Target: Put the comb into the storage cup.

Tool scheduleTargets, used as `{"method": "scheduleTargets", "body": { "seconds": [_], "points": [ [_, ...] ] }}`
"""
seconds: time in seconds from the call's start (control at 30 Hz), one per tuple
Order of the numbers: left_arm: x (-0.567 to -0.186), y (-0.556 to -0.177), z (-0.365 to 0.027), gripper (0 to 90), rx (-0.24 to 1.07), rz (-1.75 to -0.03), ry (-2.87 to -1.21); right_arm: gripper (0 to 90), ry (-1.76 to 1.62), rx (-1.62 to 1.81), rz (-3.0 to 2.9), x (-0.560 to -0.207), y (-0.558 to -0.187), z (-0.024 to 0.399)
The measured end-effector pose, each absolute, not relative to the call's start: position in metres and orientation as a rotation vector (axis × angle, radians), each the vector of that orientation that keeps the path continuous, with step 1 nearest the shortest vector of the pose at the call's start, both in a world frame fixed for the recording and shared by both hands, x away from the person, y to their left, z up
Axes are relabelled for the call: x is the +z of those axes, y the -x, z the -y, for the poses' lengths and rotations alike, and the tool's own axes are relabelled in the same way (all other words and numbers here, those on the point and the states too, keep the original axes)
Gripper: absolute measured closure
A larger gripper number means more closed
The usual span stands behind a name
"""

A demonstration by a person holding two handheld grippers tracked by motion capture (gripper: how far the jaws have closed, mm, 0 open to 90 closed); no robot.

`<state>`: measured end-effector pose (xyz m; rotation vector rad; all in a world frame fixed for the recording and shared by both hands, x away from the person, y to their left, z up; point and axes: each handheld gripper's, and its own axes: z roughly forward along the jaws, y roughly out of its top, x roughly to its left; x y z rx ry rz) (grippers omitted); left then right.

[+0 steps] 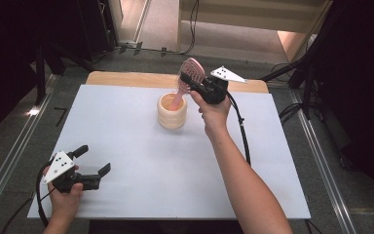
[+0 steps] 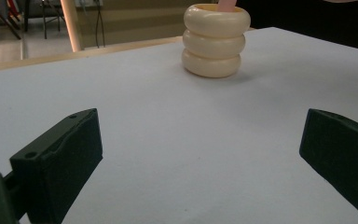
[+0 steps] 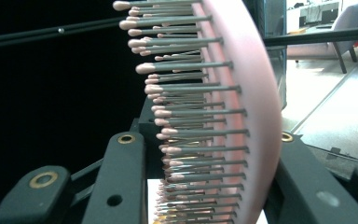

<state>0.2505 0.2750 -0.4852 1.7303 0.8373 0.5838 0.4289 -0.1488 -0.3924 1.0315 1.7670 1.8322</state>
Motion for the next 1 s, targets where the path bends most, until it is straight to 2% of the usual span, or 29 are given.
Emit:
{"method": "scheduleTargets", "body": {
  "seconds": [1.0],
  "points": [
    [-0.485,-0.25,-0.274,0.0,0.586,-0.839,-1.737,62.2,-1.096,1.763,-1.84,-0.422,-0.436,0.137]
  ]
}}
